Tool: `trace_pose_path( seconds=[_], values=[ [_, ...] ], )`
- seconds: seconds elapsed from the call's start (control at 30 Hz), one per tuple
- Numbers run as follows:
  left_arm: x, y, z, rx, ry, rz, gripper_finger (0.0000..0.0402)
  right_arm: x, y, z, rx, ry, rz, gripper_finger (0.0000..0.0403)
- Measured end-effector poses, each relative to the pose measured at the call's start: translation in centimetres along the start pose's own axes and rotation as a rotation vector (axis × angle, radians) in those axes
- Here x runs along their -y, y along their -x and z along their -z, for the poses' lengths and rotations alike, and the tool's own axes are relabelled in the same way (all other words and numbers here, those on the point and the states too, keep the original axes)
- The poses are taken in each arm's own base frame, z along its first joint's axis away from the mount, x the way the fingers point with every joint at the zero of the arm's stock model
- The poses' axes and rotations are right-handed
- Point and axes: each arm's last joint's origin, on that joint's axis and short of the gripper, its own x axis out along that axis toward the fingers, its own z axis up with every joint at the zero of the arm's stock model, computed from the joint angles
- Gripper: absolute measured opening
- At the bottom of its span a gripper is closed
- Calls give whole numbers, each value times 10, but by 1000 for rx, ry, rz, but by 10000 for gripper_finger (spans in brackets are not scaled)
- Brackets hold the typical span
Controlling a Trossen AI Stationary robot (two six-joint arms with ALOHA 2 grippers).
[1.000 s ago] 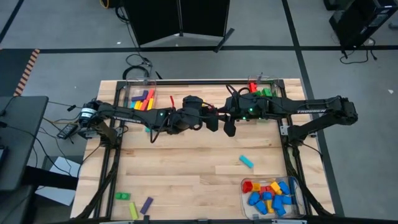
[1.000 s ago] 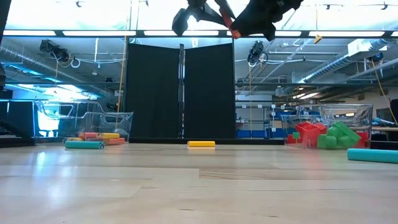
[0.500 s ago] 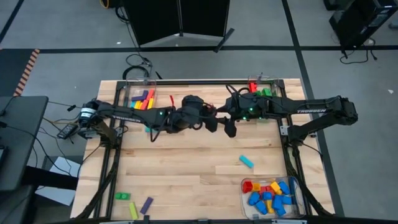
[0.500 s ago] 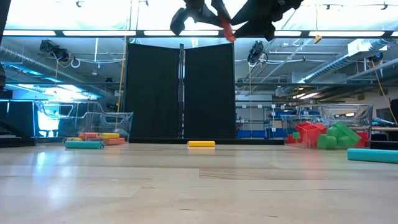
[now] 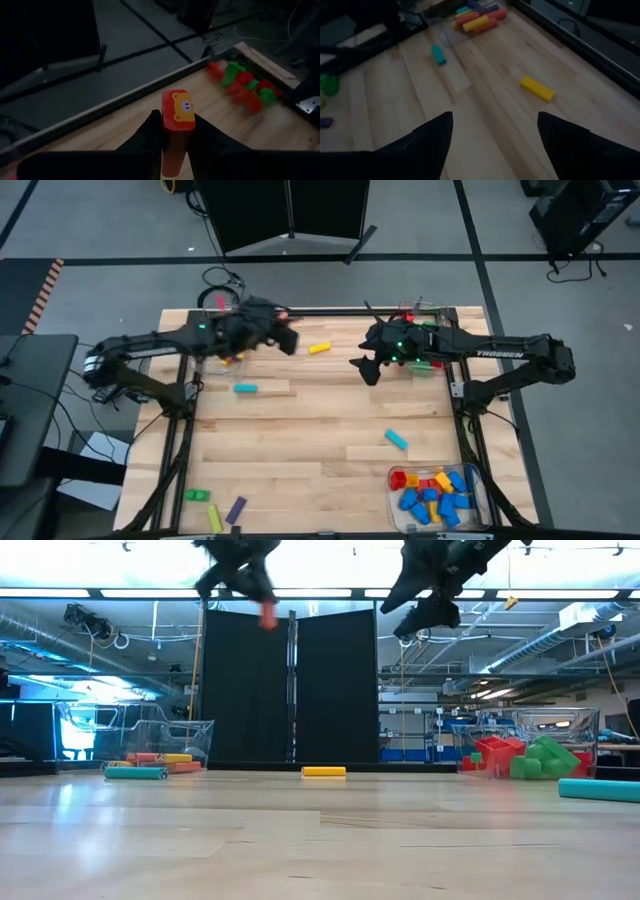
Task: Sort blocks by size
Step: Put the orange block into the top left transparent bin
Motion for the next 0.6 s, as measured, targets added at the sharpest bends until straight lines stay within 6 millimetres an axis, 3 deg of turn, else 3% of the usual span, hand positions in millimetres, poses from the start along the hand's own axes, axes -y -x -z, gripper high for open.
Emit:
trace_pose_path(
  seconds=[0.3,0.43,0.6],
  values=[
    [-110,4,36,-139,223,-153,65,3,0,-4,34,-98,12,291],
    [-142,-5,52,-312,290,-290,64,4,0,-5,57,-139,54,292],
    [-167,-20,62,-467,261,-429,64,6,0,-6,86,-180,96,291]
  ],
)
